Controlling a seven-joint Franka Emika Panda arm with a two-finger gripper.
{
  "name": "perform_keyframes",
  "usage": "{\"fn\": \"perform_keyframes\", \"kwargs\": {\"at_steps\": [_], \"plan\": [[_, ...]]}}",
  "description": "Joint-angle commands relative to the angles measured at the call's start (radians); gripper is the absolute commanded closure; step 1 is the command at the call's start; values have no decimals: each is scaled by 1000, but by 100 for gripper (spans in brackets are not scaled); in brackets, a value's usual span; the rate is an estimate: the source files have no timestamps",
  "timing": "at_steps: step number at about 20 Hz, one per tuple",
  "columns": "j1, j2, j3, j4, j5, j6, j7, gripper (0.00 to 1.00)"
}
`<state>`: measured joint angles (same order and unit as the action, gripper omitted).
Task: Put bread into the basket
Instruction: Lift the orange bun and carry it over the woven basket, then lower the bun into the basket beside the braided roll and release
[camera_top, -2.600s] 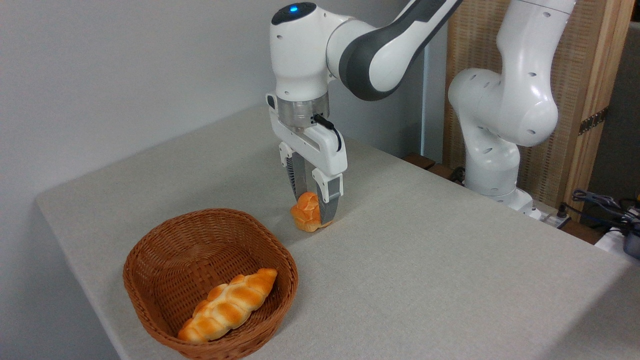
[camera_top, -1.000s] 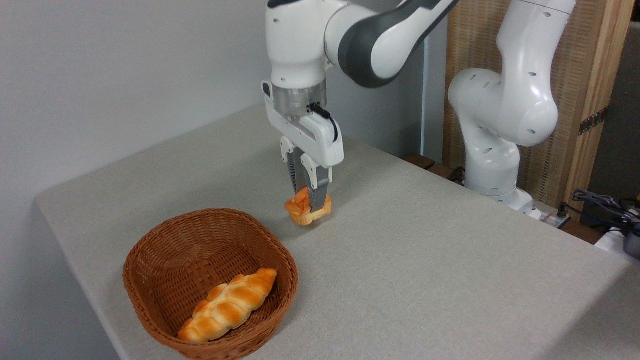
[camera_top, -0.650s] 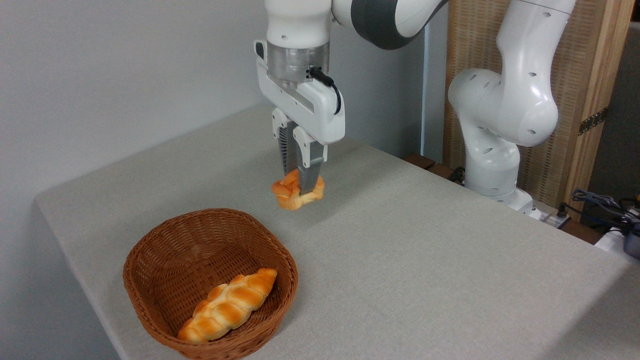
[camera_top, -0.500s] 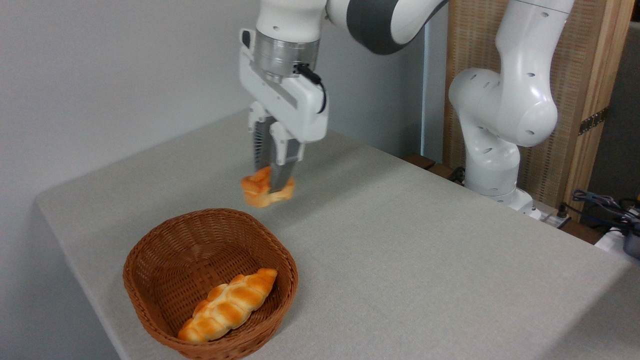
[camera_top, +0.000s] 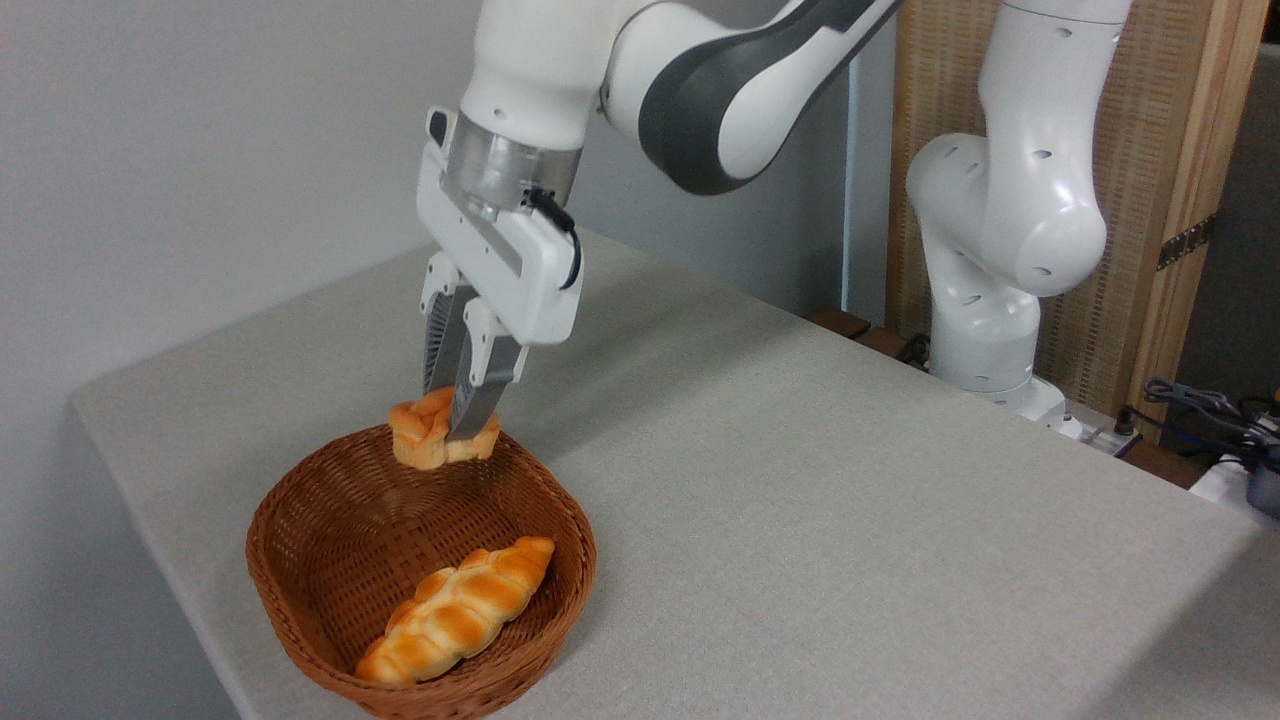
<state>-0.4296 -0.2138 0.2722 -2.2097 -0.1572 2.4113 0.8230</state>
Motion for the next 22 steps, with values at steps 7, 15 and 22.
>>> {"fn": "perform_keyframes", "kwargs": {"at_steps": [7,15,22], "plan": [[-23,123,5,19,-7,106,24,0],[-49,125,7,21,-8,132,22,0],[-47,125,8,21,-7,132,24,0]]}}
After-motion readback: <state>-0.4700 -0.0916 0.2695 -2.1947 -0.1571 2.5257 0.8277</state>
